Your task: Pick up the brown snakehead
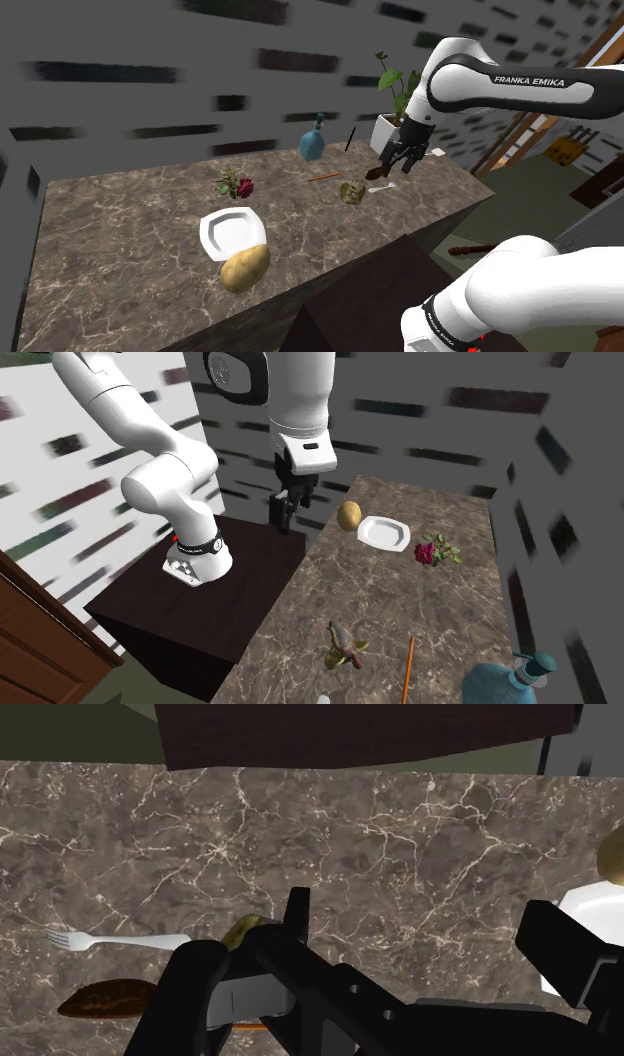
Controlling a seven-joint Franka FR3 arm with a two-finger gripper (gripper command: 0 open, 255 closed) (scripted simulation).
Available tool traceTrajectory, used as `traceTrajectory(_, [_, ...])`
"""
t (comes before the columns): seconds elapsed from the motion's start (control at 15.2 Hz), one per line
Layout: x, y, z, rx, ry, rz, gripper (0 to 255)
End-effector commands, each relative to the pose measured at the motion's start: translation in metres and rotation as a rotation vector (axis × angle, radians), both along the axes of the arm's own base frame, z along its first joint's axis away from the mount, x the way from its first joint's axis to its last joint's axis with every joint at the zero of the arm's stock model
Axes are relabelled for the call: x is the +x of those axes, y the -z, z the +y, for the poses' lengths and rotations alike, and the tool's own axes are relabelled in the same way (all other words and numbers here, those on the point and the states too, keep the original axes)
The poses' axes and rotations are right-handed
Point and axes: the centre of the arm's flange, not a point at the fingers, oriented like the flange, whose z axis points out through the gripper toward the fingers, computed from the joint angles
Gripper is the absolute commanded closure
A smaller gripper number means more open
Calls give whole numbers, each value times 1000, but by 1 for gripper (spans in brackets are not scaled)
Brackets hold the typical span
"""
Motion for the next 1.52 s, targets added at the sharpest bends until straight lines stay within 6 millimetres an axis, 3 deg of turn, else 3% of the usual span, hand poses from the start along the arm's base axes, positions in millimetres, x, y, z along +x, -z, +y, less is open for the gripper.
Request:
traceTrajectory(0.0, [14, 22, -9, -4, 9, -5, 0])
traceTrajectory(1.06, [113, 180, -95, -27, 83, -24, 0])
traceTrajectory(1.45, [113, 212, -95, -27, 83, -24, 0])
